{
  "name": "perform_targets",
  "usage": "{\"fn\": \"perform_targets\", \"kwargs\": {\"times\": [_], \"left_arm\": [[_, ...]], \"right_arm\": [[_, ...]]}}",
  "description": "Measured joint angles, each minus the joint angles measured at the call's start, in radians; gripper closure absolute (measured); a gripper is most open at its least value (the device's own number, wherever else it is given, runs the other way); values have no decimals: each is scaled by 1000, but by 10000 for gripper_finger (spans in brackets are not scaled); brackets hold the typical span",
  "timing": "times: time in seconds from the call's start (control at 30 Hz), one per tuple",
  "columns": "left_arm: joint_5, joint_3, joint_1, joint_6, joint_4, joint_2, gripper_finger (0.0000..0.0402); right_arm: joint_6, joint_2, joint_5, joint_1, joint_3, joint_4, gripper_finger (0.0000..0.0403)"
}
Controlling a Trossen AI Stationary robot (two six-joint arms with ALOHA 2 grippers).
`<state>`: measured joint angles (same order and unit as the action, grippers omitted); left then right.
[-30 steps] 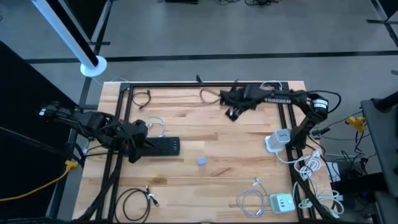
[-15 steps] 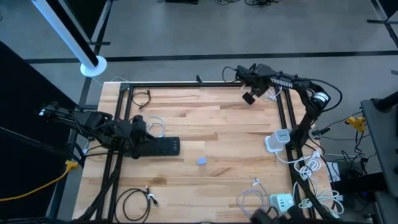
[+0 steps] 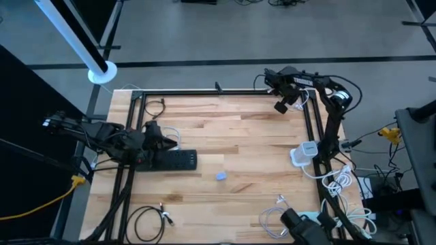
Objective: Insert USB
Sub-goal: Insert the white charger cable into the white charger adapter
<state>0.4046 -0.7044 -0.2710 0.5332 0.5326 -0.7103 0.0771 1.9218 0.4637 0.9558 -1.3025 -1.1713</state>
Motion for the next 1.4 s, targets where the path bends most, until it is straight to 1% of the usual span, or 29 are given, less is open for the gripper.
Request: {"fn": "perform_targets", "kwargs": {"times": [0.1,0.27,0.4,0.5,0.6,0.7,0.9,1.03,1.13,1.27,1.4], "left_arm": [[0,0,0,28,-20,-12,379],[0,0,0,73,-33,-33,379],[0,0,0,88,-33,-47,379],[0,0,0,88,-33,-56,379],[0,0,0,78,-33,-64,379],[0,0,0,76,-32,-68,379],[-29,0,0,107,-32,-67,379],[-79,0,-2,190,-32,-68,379],[-114,0,-6,231,-31,-71,379],[-125,0,-6,239,-32,-73,379],[-128,0,-6,258,-32,-73,379]], "right_arm": [[42,20,39,-4,-8,12,402],[97,17,81,-9,-21,47,403],[142,12,90,-18,-38,51,403],[138,21,90,-26,-58,47,403],[115,54,89,-36,-102,7,403],[110,108,89,-39,-177,-52,403],[186,199,87,-29,-301,-70,403],[230,260,87,-25,-342,-79,403],[251,292,105,-20,-381,-88,403],[284,321,116,-16,-432,-114,403],[304,319,141,1,-447,-112,403]]}}
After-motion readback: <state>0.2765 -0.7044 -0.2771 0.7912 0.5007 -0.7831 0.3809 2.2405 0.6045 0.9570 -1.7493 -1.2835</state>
